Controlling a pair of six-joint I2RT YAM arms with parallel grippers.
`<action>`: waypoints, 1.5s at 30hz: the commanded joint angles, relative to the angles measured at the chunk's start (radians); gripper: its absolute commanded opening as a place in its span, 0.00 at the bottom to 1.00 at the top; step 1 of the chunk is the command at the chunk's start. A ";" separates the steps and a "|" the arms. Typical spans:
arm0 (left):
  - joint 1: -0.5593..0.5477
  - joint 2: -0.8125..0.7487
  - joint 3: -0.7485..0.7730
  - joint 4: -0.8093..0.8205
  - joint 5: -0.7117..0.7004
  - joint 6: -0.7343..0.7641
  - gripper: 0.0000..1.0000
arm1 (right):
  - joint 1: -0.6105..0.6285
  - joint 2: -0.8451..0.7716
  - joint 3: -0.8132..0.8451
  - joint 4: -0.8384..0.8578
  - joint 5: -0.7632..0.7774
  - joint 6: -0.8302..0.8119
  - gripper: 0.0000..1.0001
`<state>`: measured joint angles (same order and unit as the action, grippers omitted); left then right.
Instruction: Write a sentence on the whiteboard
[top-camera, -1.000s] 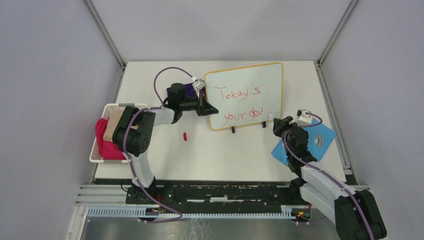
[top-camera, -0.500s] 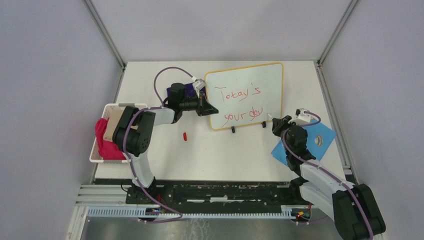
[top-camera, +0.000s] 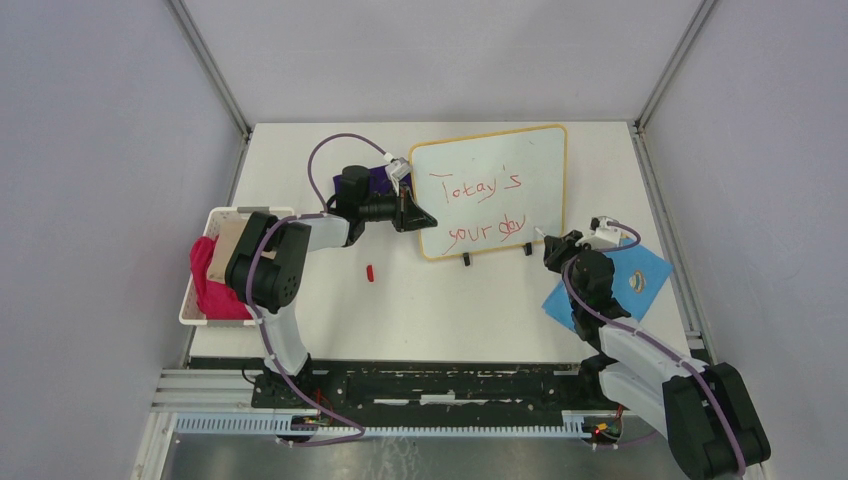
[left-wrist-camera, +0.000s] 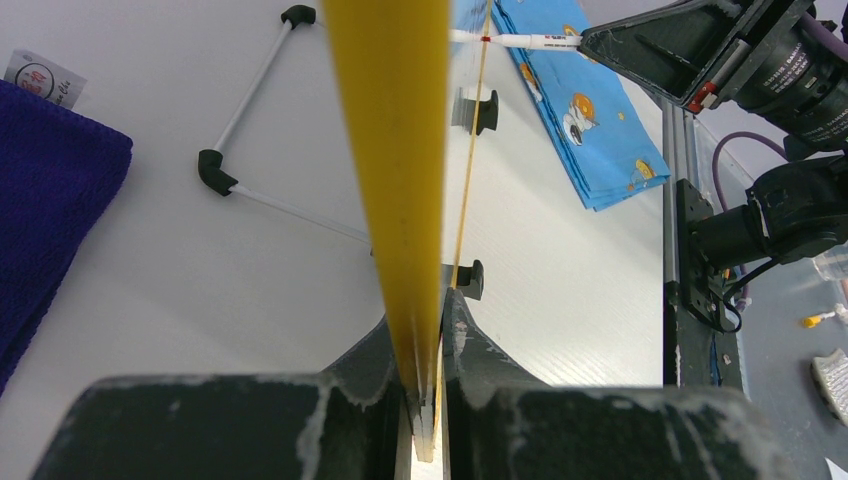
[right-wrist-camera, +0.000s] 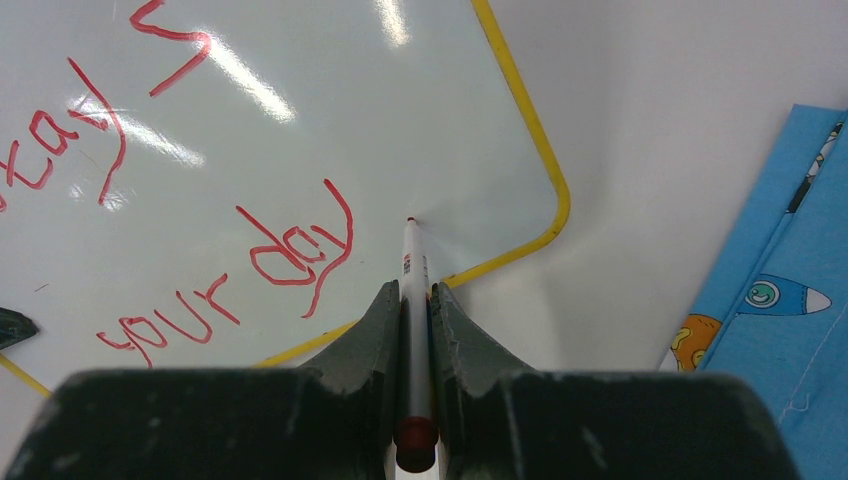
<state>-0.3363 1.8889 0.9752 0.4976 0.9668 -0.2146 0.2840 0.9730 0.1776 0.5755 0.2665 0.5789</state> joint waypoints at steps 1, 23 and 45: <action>-0.038 0.076 -0.033 -0.232 -0.209 0.163 0.02 | -0.006 0.015 0.038 0.019 0.013 -0.013 0.00; -0.040 0.073 -0.033 -0.238 -0.214 0.165 0.02 | -0.006 -0.005 0.039 -0.035 0.041 -0.028 0.00; -0.043 0.057 -0.033 -0.245 -0.255 0.166 0.02 | -0.005 -0.336 0.098 -0.213 -0.109 -0.018 0.00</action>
<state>-0.3397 1.8881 0.9783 0.4911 0.9581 -0.2138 0.2806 0.7258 0.2199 0.4351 0.2028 0.5934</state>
